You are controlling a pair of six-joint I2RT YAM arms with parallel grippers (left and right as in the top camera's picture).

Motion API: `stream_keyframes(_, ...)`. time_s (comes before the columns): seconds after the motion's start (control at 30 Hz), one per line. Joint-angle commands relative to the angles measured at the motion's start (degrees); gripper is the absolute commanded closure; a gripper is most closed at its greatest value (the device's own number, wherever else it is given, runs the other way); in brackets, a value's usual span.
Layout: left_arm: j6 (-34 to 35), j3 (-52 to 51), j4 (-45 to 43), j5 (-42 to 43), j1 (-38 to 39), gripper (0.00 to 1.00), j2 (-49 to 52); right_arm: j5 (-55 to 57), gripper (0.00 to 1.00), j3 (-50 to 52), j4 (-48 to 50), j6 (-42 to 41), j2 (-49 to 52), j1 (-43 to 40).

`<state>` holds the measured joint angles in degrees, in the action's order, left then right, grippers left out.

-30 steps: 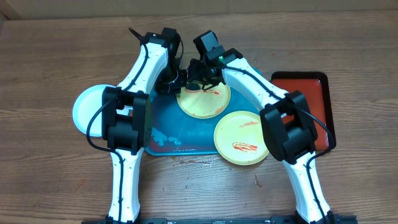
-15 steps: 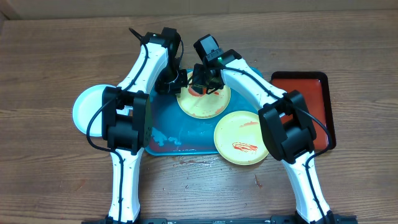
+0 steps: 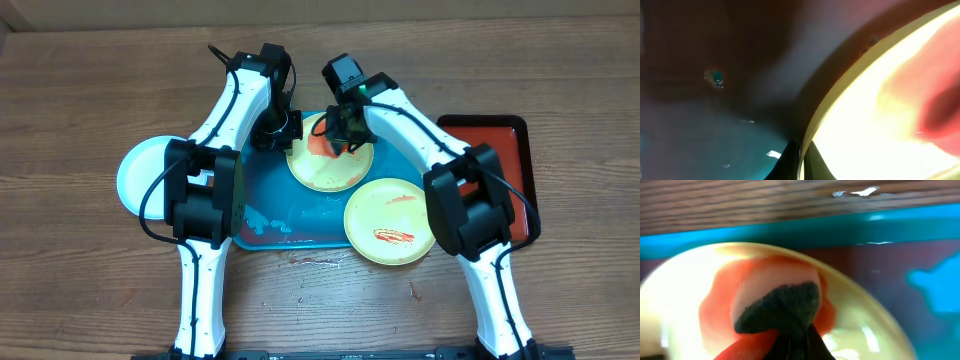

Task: Clean dirty plates on tray and stack at the side

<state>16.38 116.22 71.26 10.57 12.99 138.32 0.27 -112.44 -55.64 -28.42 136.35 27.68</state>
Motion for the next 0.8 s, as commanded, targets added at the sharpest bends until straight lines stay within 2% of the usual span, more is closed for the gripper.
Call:
stream_keyframes(0.0, 0.35, -1.07, -0.22, -3.28, -0.76, 0.96, 0.42, 5.7, 0.96, 0.24, -3.32, 2.23, 1.14, -2.82)
stream_keyframes(0.23, 0.37, -1.07, -0.35, -3.28, -0.76, 0.96, 0.42, 6.36, 0.96, -4.31, -10.12, 5.99, 1.14, -2.67)
stream_keyframes(0.47, 0.37, -1.07, -0.61, -3.26, -0.76, 0.96, 0.42, 7.1, 0.96, -5.62, -15.56, 6.4, 1.14, -2.6)
stream_keyframes(0.6, 0.37, -1.07, -0.96, -3.26, -0.76, 0.96, 0.42, 4.02, 0.96, -4.09, -14.47, 6.43, 1.14, -1.9)
stream_keyframes(0.77, 0.37, -1.07, -1.01, -3.21, -0.76, 0.96, 0.42, -5.29, 0.96, 1.57, -7.91, 6.4, 1.16, -0.44)
